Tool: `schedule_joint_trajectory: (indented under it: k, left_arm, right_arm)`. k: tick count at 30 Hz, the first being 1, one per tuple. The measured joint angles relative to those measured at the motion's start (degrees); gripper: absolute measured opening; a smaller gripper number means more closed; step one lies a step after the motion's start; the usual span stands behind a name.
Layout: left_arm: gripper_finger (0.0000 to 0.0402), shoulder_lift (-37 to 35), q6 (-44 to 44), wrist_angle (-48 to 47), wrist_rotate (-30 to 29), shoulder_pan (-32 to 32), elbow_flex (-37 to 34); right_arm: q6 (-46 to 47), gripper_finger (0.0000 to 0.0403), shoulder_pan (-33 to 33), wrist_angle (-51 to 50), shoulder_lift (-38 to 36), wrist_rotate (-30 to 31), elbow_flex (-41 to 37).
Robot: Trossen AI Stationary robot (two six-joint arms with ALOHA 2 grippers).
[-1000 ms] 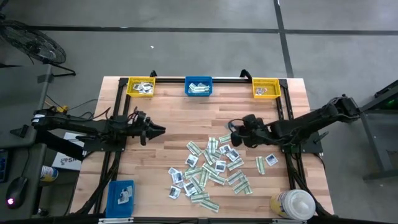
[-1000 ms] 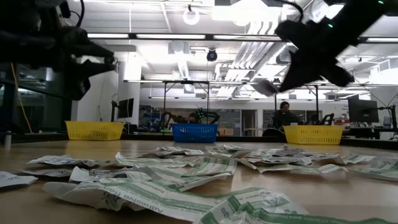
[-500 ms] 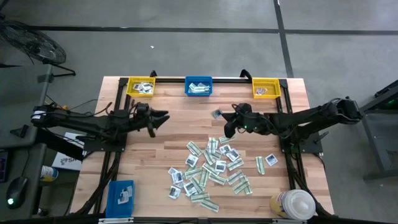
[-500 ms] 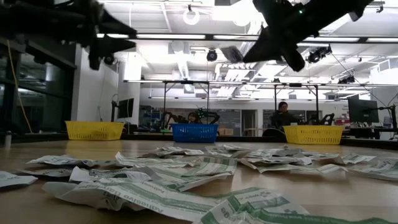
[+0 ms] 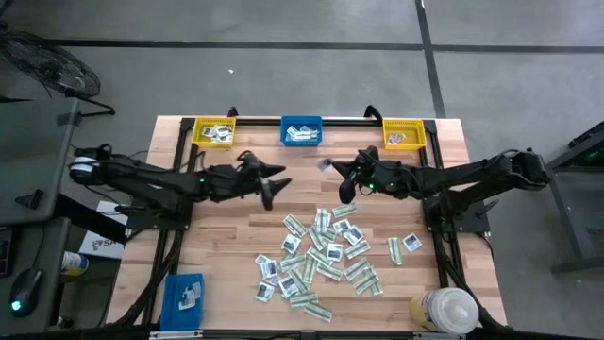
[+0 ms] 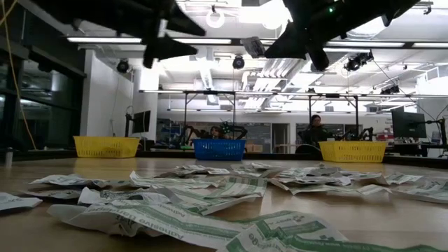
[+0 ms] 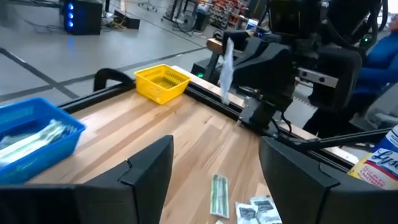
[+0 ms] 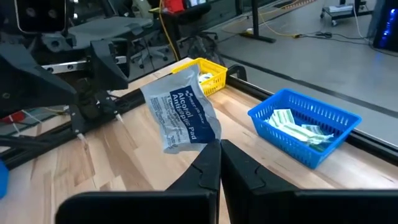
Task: Pick & Place First Aid Supplies
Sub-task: Put the blue alcohol pad into the bottom blue bin
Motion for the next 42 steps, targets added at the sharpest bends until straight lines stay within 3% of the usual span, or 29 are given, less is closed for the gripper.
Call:
schedule_joint_trajectory:
  k: [13, 24, 28, 37, 42]
  left_arm:
    - [0.0237, 14.6, 2.0, 0.0, -0.1, 0.0, 14.9]
    - [0.0228, 19.4, 2.0, -1.0, -3.4, 0.0, 19.5]
    - [0.0183, 19.4, 2.0, -1.3, -3.5, 0.0, 19.6]
    - [0.0017, 19.4, -0.1, -5.9, -2.9, 0.0, 19.7]
    - [0.0005, 19.4, -0.2, -6.3, -3.8, 0.0, 19.7]
  right_arm:
    - [-2.6, 0.0000, -0.3, -0.4, 0.0, -3.0, 0.0]
    - [-3.1, 0.0000, -0.3, -0.7, 0.0, -6.8, 0.0]
    - [-3.1, 0.0000, -0.3, -0.7, 0.0, -7.6, 0.0]
    - [-4.2, 0.0000, -0.3, -0.7, 0.0, -9.0, 0.0]
    - [-4.5, 0.0000, -0.3, -0.7, -0.1, -9.4, 0.0]
